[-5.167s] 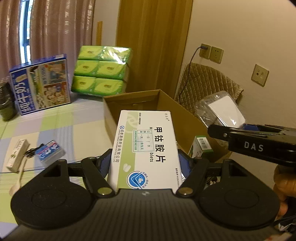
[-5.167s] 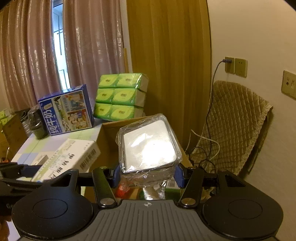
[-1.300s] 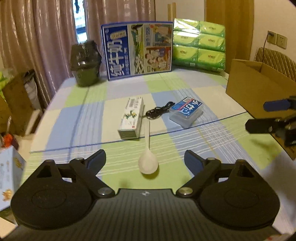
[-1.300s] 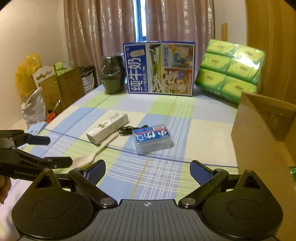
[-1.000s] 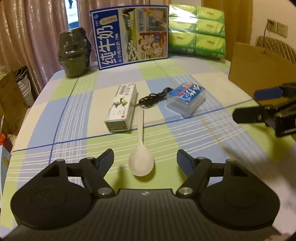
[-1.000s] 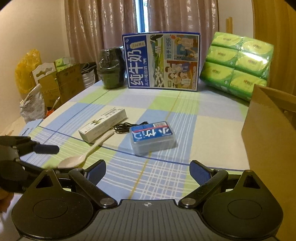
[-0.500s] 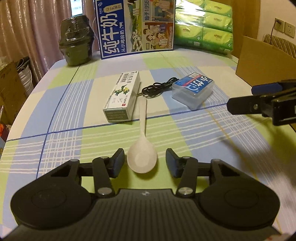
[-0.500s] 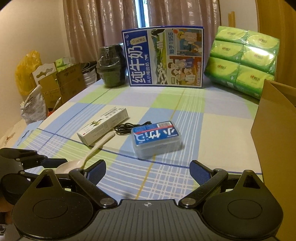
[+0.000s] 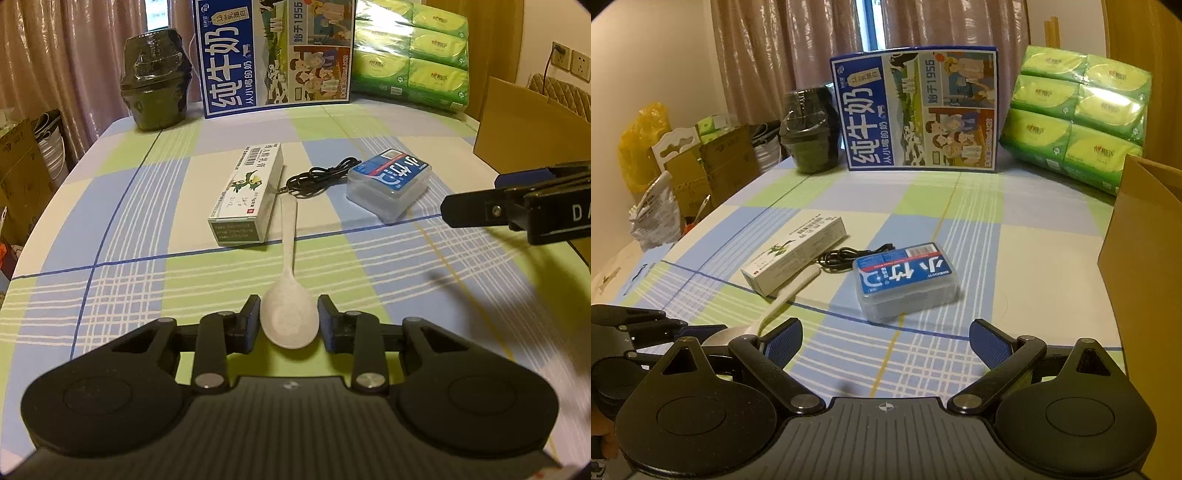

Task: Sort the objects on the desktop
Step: 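Grasp the white plastic spoon with the left tool while the right tool grasps the clear blue-labeled case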

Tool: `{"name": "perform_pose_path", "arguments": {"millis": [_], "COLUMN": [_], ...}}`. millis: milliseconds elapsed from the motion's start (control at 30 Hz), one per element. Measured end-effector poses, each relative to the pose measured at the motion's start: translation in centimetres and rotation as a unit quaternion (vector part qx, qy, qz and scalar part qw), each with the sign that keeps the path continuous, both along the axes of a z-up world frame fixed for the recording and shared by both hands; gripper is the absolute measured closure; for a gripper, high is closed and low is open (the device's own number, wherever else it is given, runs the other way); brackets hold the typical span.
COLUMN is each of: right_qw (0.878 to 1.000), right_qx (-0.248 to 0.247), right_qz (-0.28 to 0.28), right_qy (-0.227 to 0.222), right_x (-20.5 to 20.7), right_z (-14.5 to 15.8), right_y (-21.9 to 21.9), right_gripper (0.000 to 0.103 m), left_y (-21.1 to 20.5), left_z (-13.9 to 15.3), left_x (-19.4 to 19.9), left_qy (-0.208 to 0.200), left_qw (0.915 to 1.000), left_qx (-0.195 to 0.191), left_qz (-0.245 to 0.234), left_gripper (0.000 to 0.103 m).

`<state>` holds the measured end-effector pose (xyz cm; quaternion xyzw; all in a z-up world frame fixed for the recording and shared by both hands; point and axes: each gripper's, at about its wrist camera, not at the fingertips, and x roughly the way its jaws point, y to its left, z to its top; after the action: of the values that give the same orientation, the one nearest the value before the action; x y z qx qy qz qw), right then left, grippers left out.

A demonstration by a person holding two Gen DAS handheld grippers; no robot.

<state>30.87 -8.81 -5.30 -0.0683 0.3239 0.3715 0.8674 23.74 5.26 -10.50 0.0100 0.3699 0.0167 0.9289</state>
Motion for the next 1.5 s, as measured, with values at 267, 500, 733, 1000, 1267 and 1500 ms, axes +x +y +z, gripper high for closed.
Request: {"name": "perform_pose_path", "arguments": {"millis": [267,500,733,1000,1267,1500], "right_qw": [1.000,1.000,1.000,1.000,1.000,0.998], "right_qx": [-0.006,-0.007,-0.007,-0.003,-0.009,-0.036], "right_qz": [0.002,-0.003,-0.003,-0.007,-0.006,0.017], "right_qy": [0.000,0.001,0.001,-0.001,-0.018,-0.058], "right_x": [0.5,1.0,1.0,1.0,1.4,2.7], "right_z": [-0.3,-0.5,-0.5,-0.3,-0.3,-1.6], "right_y": [0.5,0.3,0.4,0.4,1.0,2.2], "right_gripper": [0.008,0.008,0.008,0.008,0.008,0.008], "left_y": [0.2,0.4,0.5,0.3,0.5,0.7], "left_z": [0.3,0.7,1.1,2.4,2.7,2.7], "left_x": [0.3,0.2,-0.1,-0.6,0.3,2.2], "left_qy": [-0.004,-0.017,-0.018,-0.044,-0.060,-0.076], "left_qw": [0.9999,0.9993,0.9992,0.9984,0.9968,0.9956], "left_qx": [-0.012,-0.030,-0.030,-0.032,-0.045,-0.046], "left_qz": [0.004,0.015,0.018,0.018,0.030,0.029], "left_gripper": [0.076,0.076,0.076,0.076,0.076,0.076]}}
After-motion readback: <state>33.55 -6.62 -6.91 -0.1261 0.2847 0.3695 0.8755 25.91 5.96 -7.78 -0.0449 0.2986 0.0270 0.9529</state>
